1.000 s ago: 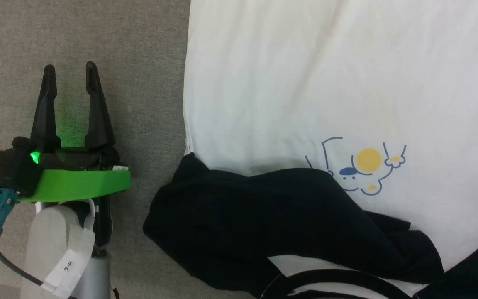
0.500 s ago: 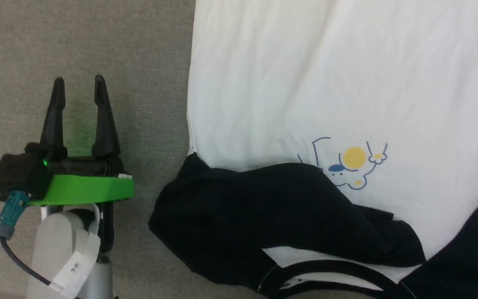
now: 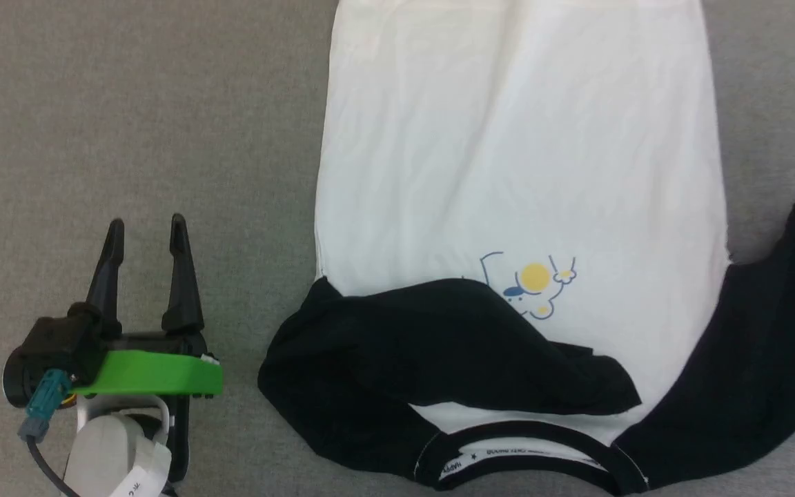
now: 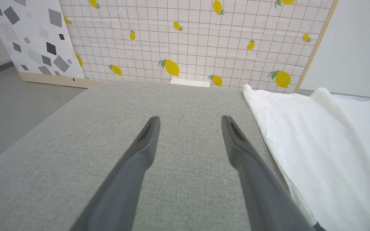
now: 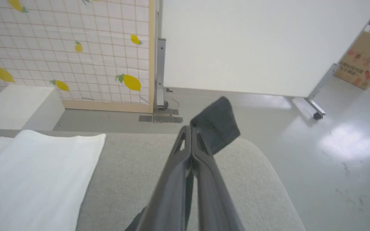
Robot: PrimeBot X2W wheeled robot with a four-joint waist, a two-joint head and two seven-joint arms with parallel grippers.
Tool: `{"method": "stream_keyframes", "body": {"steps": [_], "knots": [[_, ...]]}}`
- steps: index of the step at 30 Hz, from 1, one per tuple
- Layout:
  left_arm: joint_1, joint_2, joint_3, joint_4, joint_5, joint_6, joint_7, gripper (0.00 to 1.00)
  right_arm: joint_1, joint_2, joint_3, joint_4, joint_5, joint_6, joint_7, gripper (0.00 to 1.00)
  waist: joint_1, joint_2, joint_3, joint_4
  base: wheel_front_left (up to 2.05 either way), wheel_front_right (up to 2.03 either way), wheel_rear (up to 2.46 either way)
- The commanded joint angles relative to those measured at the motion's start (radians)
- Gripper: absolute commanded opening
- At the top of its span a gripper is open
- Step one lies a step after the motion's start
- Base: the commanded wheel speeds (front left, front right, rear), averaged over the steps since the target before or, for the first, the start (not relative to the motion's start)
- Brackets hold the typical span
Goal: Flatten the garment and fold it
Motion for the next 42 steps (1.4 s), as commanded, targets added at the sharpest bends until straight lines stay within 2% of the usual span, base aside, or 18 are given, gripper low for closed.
{"method": "stream_keyframes", "body": {"steps": [1,3,6,10,13,16,20,25,30,32,33,37,42], "knots": [[0.016,0.008,0.001,0.005,0.002,-0.005,-0.005,1.00,0.023,0.008,0.027,-0.049,0.013,-0.001,0.016,0.00,0.0001,0.0000,-0.096,-0.054,0.00,0.00,0.00],[0.031,0.014,-0.003,0.012,0.001,-0.005,-0.005,1.00,0.059,0.016,0.115,-0.177,0.039,-0.001,0.055,0.00,0.0001,0.0000,-0.132,-0.060,0.00,0.00,0.00],[0.043,0.017,-0.009,0.019,-0.002,-0.006,-0.005,1.00,0.081,0.029,0.233,-0.277,0.058,-0.001,0.100,0.00,0.0001,0.0000,-0.158,-0.063,0.00,0.00,0.00],[0.051,0.022,-0.018,0.026,-0.005,-0.006,-0.005,1.00,0.088,0.048,0.437,-0.353,0.063,-0.001,0.132,0.00,0.0001,0.0000,-0.179,-0.062,0.00,0.00,0.00],[0.053,0.023,-0.022,0.030,-0.010,-0.006,-0.005,1.00,0.076,0.067,0.601,-0.352,0.056,-0.001,0.130,0.00,0.0001,0.0000,-0.187,-0.057,0.00,0.00,0.00],[0.057,0.023,-0.024,0.030,-0.018,-0.007,-0.005,1.00,0.062,0.106,0.766,-0.297,0.042,-0.001,0.113,0.00,0.0001,0.0000,-0.192,-0.051,0.00,0.00,0.00],[0.061,0.021,-0.029,0.032,-0.027,-0.007,-0.005,1.00,0.061,0.172,0.916,-0.141,0.032,-0.001,0.073,0.00,0.0001,0.0000,-0.187,-0.032,0.00,0.00,0.00],[0.057,0.015,-0.040,0.035,-0.035,-0.007,-0.005,1.00,0.093,0.232,1.030,0.081,0.017,-0.001,0.019,0.00,0.0001,0.0000,-0.174,-0.006,0.00,0.00,0.00],[0.050,0.011,-0.044,0.039,-0.038,-0.007,-0.005,1.00,0.137,0.247,1.097,0.252,0.042,-0.001,-0.017,0.00,0.0001,0.0000,-0.163,0.010,0.00,0.00,0.00],[0.049,0.010,-0.041,0.039,-0.039,-0.007,-0.005,1.00,0.149,0.246,1.109,0.296,0.059,-0.001,-0.031,0.47,0.0001,0.0000,-0.158,0.009,0.00,0.00,0.00],[0.050,0.009,-0.040,0.039,-0.039,-0.007,-0.005,1.00,0.155,0.247,1.109,0.307,0.070,-0.001,-0.035,1.00,0.0001,0.0000,-0.158,0.008,0.00,0.00,0.00],[0.056,0.010,-0.036,0.043,-0.037,-0.007,-0.005,1.00,0.182,0.264,1.058,0.307,0.111,-0.001,-0.092,1.00,0.0001,0.0000,-0.160,-0.011,0.00,0.00,0.00],[0.050,0.036,-0.056,0.053,-0.035,-0.008,-0.005,1.00,0.230,0.294,0.908,0.243,0.112,-0.001,-0.227,1.00,0.0001,0.0000,-0.156,-0.059,0.00,0.00,0.00]]}}
